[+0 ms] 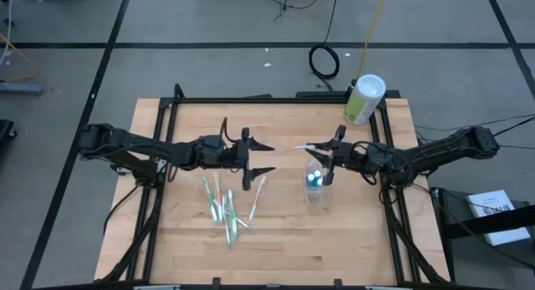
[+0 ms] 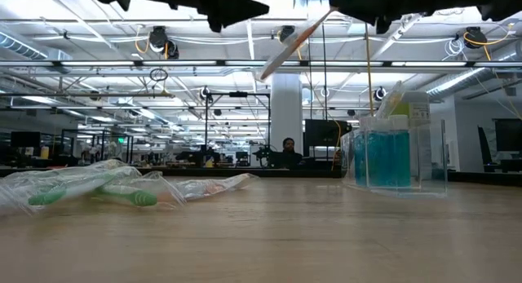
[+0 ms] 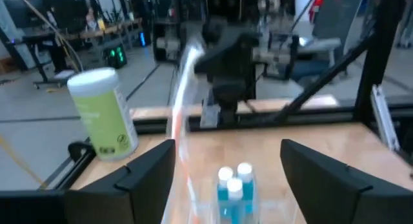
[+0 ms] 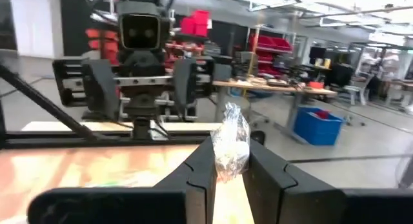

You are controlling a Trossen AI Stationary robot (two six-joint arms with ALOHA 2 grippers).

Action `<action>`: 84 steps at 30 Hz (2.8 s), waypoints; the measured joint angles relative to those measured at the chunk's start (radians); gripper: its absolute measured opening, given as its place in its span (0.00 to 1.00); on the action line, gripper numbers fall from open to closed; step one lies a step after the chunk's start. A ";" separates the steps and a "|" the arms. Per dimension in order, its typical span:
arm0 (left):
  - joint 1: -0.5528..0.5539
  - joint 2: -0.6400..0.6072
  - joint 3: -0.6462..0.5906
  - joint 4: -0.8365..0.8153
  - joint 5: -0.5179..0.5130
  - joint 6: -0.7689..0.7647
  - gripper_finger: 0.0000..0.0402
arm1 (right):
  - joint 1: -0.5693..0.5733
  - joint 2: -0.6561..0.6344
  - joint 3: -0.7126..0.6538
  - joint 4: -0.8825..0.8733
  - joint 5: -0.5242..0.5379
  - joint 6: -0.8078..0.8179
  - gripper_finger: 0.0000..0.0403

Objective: Pick & Place toothbrushing station
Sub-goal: Put the orange toothbrush into the top of the transparent organizer

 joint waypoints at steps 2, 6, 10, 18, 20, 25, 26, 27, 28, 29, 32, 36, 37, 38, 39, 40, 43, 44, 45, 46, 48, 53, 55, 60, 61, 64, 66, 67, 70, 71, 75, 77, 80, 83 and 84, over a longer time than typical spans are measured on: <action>0.001 -0.008 0.000 -0.044 -0.001 0.001 0.73 | 0.000 -0.027 0.005 -0.035 0.015 0.014 0.14; 0.010 -0.002 0.000 -0.120 -0.004 -0.018 0.74 | -0.002 -0.091 0.075 -0.231 0.016 0.093 0.13; 0.022 0.009 0.000 -0.172 -0.016 -0.044 0.73 | -0.003 -0.110 0.187 -0.504 0.016 0.188 0.13; 0.038 0.020 0.000 -0.188 -0.028 -0.065 0.68 | -0.003 -0.119 0.327 -0.904 0.099 0.326 0.13; 0.038 0.025 0.000 -0.192 -0.028 -0.064 0.68 | -0.003 -0.129 0.327 -0.938 0.100 0.355 0.13; 0.038 0.037 0.000 -0.191 -0.028 -0.064 0.70 | -0.003 -0.144 0.327 -1.034 0.096 0.433 0.13; 0.038 0.038 -0.001 -0.194 -0.028 -0.064 0.70 | -0.003 -0.145 0.327 -1.040 0.096 0.443 0.13; 0.038 0.044 0.000 -0.188 -0.028 -0.064 0.70 | -0.003 -0.146 0.327 -1.047 0.097 0.451 0.13; 0.038 0.048 -0.001 -0.179 -0.028 -0.064 0.70 | -0.003 -0.145 0.327 -1.056 0.096 0.456 0.13; 0.038 0.050 0.000 -0.178 -0.028 -0.065 0.70 | -0.003 -0.144 0.327 -1.064 0.096 0.461 0.13; 0.038 0.052 0.000 -0.182 -0.028 -0.066 0.70 | -0.003 -0.145 0.327 -1.090 0.097 0.478 0.13; 0.038 0.057 0.000 -0.177 -0.028 -0.069 0.70 | -0.003 -0.142 0.327 -1.123 0.096 0.507 0.13; 0.038 0.057 0.000 -0.172 -0.028 -0.069 0.70 | -0.003 -0.138 0.327 -1.121 0.097 0.511 0.13; 0.038 0.057 0.000 -0.164 -0.028 -0.069 0.70 | -0.003 -0.133 0.327 -1.120 0.098 0.516 0.13; 0.038 0.057 0.000 -0.160 -0.028 -0.069 0.70 | -0.003 -0.128 0.327 -1.122 0.098 0.519 0.13; 0.038 0.057 0.000 -0.160 -0.028 -0.069 0.70 | -0.003 -0.120 0.327 -1.122 0.098 0.522 0.13; 0.038 0.057 0.000 -0.159 -0.028 -0.069 0.70 | -0.003 -0.092 0.327 -1.120 0.099 0.523 0.13; 0.038 0.057 0.000 -0.156 -0.028 -0.070 0.70 | -0.003 -0.079 0.327 -1.119 0.100 0.523 0.13; 0.038 0.057 0.000 -0.155 -0.028 -0.071 0.70 | -0.003 -0.067 0.327 -1.118 0.101 0.523 0.13; 0.038 0.057 0.000 -0.156 -0.028 -0.072 0.70 | -0.003 -0.055 0.327 -1.117 0.108 0.524 0.13; 0.038 0.057 0.000 -0.156 -0.028 -0.076 0.70 | -0.003 -0.034 0.327 -1.110 0.130 0.527 0.13; 0.038 0.057 0.000 -0.157 -0.028 -0.085 0.70 | -0.019 0.007 0.327 -1.116 0.147 0.552 0.13; 0.038 0.057 0.000 -0.158 -0.028 -0.086 0.70 | -0.023 0.021 0.327 -1.116 0.146 0.563 0.13; 0.038 0.057 0.000 -0.162 -0.028 -0.087 0.70 | -0.036 0.059 0.327 -1.112 0.147 0.583 0.13; 0.038 0.057 0.000 -0.162 -0.028 -0.087 0.70 | -0.037 0.068 0.327 -1.113 0.147 0.589 0.13; 0.038 0.057 0.000 -0.162 -0.028 -0.087 0.70 | -0.041 0.091 0.327 -1.112 0.148 0.607 0.13; 0.038 0.057 0.000 -0.162 -0.028 -0.087 0.70 | -0.042 0.107 0.327 -1.111 0.148 0.624 0.13; 0.038 0.057 0.000 -0.162 -0.028 -0.087 0.70 | -0.042 0.113 0.327 -1.108 0.148 0.630 0.13; 0.038 0.057 0.000 -0.163 -0.028 -0.087 0.70 | -0.042 0.132 0.327 -1.096 0.149 0.649 0.13; 0.038 0.057 0.000 -0.164 -0.028 -0.087 0.70 | -0.042 0.139 0.327 -1.096 0.149 0.653 0.13; 0.038 0.057 0.000 -0.165 -0.028 -0.087 0.70 | -0.042 0.165 0.327 -1.096 0.149 0.653 0.13; 0.038 0.057 0.000 -0.165 -0.028 -0.087 0.70 | -0.042 0.177 0.327 -1.090 0.154 0.653 0.13; 0.038 0.057 0.000 -0.165 -0.028 -0.087 0.70 | -0.042 0.185 0.327 -1.090 0.159 0.650 0.13; 0.038 0.057 0.000 -0.165 -0.028 -0.087 0.70 | -0.042 0.185 0.327 -1.092 0.157 0.645 0.13; 0.038 0.057 0.000 -0.165 -0.028 -0.087 0.70 | -0.042 0.185 0.327 -1.092 0.157 0.645 0.13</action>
